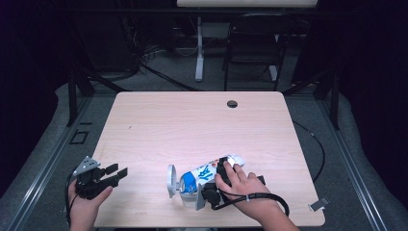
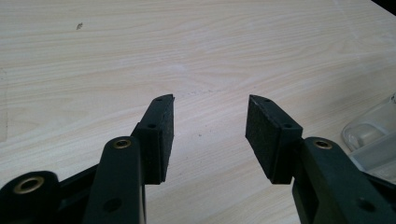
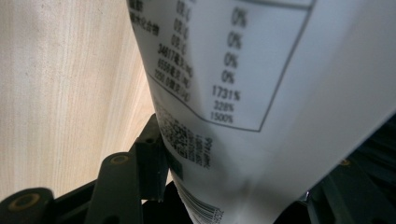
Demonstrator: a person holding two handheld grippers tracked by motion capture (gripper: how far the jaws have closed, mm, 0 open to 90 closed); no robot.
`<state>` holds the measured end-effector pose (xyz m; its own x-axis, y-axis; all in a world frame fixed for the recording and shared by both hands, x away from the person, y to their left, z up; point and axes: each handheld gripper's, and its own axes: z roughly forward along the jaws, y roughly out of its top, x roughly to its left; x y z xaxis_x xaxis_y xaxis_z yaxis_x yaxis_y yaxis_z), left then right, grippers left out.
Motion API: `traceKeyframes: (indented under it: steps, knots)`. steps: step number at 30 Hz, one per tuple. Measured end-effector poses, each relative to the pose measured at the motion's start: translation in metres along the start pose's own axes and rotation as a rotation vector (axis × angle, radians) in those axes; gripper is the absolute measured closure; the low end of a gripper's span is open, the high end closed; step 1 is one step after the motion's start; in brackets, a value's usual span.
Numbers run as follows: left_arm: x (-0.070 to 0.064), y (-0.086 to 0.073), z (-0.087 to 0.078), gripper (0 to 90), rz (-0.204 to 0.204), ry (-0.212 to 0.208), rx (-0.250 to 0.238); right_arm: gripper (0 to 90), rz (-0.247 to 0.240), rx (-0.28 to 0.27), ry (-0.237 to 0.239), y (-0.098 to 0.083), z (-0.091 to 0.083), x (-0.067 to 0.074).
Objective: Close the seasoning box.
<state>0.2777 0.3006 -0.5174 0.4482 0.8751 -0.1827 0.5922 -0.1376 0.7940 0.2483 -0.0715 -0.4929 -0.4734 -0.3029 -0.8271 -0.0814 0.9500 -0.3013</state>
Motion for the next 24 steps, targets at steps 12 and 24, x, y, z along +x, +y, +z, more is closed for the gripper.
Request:
traceKeyframes:
  steps: [12,24]
  knots:
    - [0.0005,-0.0002,0.0001,52.2,-0.002,0.001,-0.001,47.0,-0.025,0.013,-0.008,0.0013,-0.0018,-0.0013]
    - [0.0011,-0.0005,0.0005,52.2,-0.005,0.0,-0.004,47.6,-0.033,0.02,-0.012,0.0023,-0.0027,-0.0022]
